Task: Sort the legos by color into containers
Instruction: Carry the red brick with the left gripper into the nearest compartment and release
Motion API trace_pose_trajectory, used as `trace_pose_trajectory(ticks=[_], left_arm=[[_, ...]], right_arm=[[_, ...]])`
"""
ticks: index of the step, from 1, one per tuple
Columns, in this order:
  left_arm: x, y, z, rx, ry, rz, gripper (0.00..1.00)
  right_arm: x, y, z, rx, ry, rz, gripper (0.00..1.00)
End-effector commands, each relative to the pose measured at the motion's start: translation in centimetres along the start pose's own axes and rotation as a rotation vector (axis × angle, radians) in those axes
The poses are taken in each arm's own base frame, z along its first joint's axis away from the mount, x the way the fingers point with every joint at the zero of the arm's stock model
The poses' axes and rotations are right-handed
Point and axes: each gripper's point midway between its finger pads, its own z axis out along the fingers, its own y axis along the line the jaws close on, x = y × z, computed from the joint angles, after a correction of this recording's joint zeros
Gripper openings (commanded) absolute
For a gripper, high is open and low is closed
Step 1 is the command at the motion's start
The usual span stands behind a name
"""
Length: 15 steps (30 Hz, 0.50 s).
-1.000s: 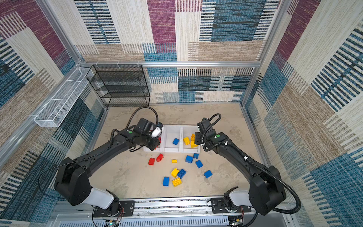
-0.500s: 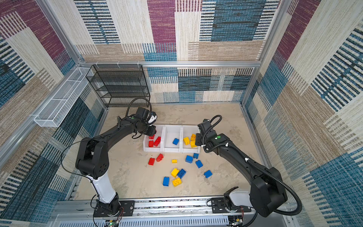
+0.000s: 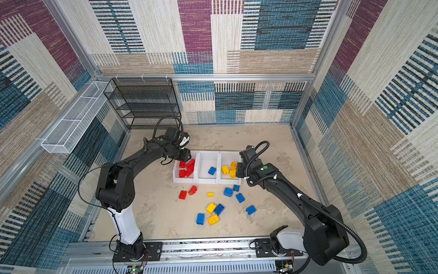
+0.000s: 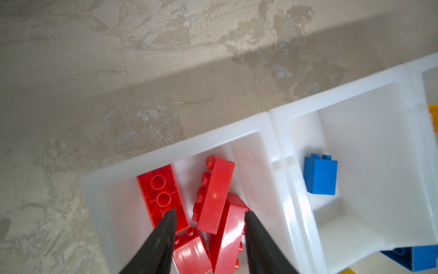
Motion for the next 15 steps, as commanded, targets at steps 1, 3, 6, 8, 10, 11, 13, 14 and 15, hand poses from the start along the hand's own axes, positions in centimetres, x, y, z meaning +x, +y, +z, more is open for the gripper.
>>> trace_pose_trajectory(ticks=[1,3,6,8,10,11,13,14,15], left_arm=[[0.0,-0.4,-1.3,0.014,-0.030,-0.024,0.50],[0.5,-0.6,-2.1,0.022,-0.048,-0.034,0.50],[1.6,-0.9,-3.3,0.029,-0.075,-0.052,0.51],[2.6,-1.0,-4.0,0.031,-0.083,-0.071,0.51],[3.6,-1.0,-4.7,0.033,-0.097,-0.087,0.51],[4.2,-1.1,-5.0,0.035,-0.101,-0.097,0.51],[5.4,-1.1,-5.3,0.035,-0.105,-0.119,0.51],[5.9,-1.2,-5.6,0.041,-0.112,-0.128,0.51],[6.5,-1.2,-5.8,0.044,-0.114,-0.136,0.51]], right_arm=[[0.5,0.1,-0.1,-0.013,0.009,0.007,0.59],[1.0,-0.2,0.0,-0.012,0.021,0.006,0.59],[2.2,-0.6,0.3,-0.005,0.049,0.009,0.58],[3.0,-0.6,0.6,-0.014,0.073,0.011,0.58],[3.8,-0.5,0.8,-0.023,0.092,0.016,0.58],[4.3,-0.4,0.9,-0.029,0.101,0.015,0.57],[5.1,0.0,1.1,-0.035,0.120,0.020,0.58],[5.6,0.3,1.2,-0.039,0.129,0.018,0.58],[5.9,0.7,1.1,-0.045,0.133,0.018,0.58]])
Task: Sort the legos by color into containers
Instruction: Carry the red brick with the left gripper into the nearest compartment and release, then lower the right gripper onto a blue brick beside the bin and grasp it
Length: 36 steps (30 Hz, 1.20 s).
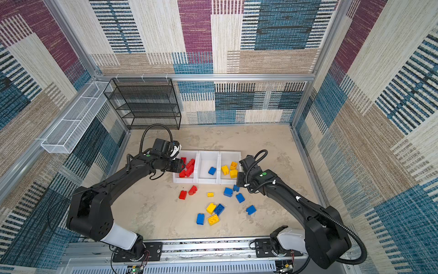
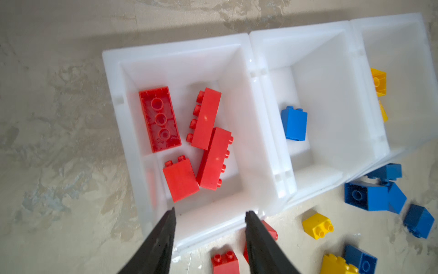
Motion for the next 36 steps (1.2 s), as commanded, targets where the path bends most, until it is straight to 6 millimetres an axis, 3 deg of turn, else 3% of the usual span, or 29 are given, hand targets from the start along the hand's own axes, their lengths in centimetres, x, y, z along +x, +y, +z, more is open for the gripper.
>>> trace_pose_trajectory(ticks=[1,4,5,8,14,22,32,36], left_arm=[[0.6,-0.2,-0.7,0.015,-0.043,-0.056,0.51],[2.2,0.0,-1.5,0.012,-0.047,-0.079,0.51],[2.7,0.1,-1.8,0.007,-0.050,-0.087,0.51],[3.4,-0.1,-2.7,0.016,-0.073,-0.098,0.52],[4.2,-0.2,-3.6,0.030,-0.109,-0.122,0.52],[4.8,-0.6,-3.3,0.058,-0.100,-0.137,0.53],[5.8,-0.6,-3.2,0.068,-0.088,-0.147,0.53],[6.1,-0.7,-3.0,0.077,-0.080,-0.156,0.53]], right_arm=[[0.7,1.5,0.1,-0.037,0.008,0.027,0.58],[-1.3,3.1,0.3,-0.040,-0.032,0.048,0.61],[-1.6,4.4,0.6,-0.066,-0.019,0.026,0.61],[-0.3,5.6,1.9,-0.019,0.033,-0.018,0.62],[1.2,5.3,1.8,-0.006,0.046,0.039,0.62],[4.0,6.1,2.6,0.016,0.111,0.035,0.66],[5.1,5.0,4.2,0.095,0.146,0.060,0.67],[4.8,5.8,4.7,0.070,0.139,0.064,0.67]])
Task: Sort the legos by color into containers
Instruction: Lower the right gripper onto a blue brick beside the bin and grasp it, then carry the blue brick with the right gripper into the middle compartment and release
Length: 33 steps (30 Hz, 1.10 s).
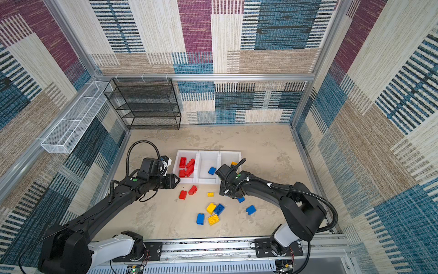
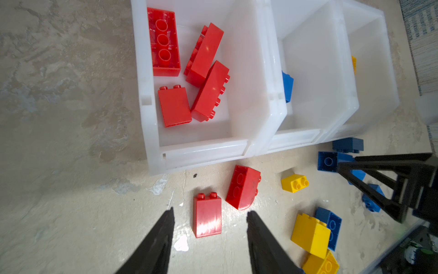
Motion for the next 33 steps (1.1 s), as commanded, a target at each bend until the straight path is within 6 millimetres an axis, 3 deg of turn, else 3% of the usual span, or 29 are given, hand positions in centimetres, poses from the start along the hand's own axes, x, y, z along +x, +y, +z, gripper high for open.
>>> trace_pose_trajectory(ticks=[1,11,15,22,28,33], left_arm=[[-0.1,-0.4,0.1,0.023,-0.008,-0.008,0.53],[0.3,-0.4,0.2,0.030,-0.001,-0.010,0.53],[0.5,-0.5,0.2,0.031,0.003,-0.009,0.53],[0.5,-0.5,0.1,0.031,-0.001,-0.012,0.53],[0.6,-0.6,-0.2,0.032,-0.009,-0.017,0.53],[0.8,-0.4,-0.5,0.027,-0.013,-0.027,0.53]], right_arm=[[-0.7,0.7,0.3,-0.015,-0.022,0.025,0.66],[-0.4,0.7,1.8,0.002,-0.008,0.037,0.56],[-0.3,0.7,1.7,-0.003,-0.009,0.036,0.46],[0.4,0.6,1.2,-0.012,0.001,0.013,0.40],[-0.4,3.3,-1.9,-0.078,-0.032,-0.059,0.38],[-5.7,7.9,-6.1,-0.163,-0.184,-0.154,0.38]])
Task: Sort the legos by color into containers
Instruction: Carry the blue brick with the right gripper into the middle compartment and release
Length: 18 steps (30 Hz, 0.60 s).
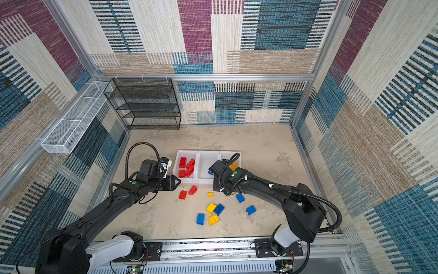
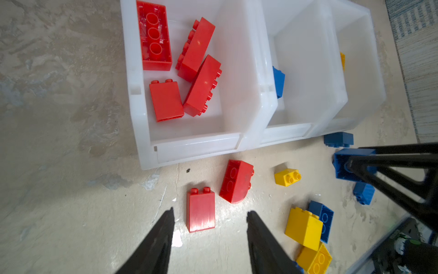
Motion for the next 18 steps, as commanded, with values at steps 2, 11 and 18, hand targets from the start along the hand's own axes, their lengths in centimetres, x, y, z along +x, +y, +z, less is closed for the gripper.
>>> trace_pose_trajectory(ticks=[2,11,18], left_arm=[[0.3,0.0,-0.2,0.002,-0.005,-0.019,0.53],[1.2,-0.3,-1.1,0.013,-0.014,-0.041,0.53],[2.4,-0.6,-1.2,0.019,-0.006,-0.052,0.53]], right_arm=[[-5.0,3.3,-1.1,-0.039,-0.114,-0.125,0.39],[-10.7,6.7,5.4,-0.056,-0.104,-0.217,0.38],[-10.4,6.6,7.4,-0.053,-0.073,-0.217,0.44]])
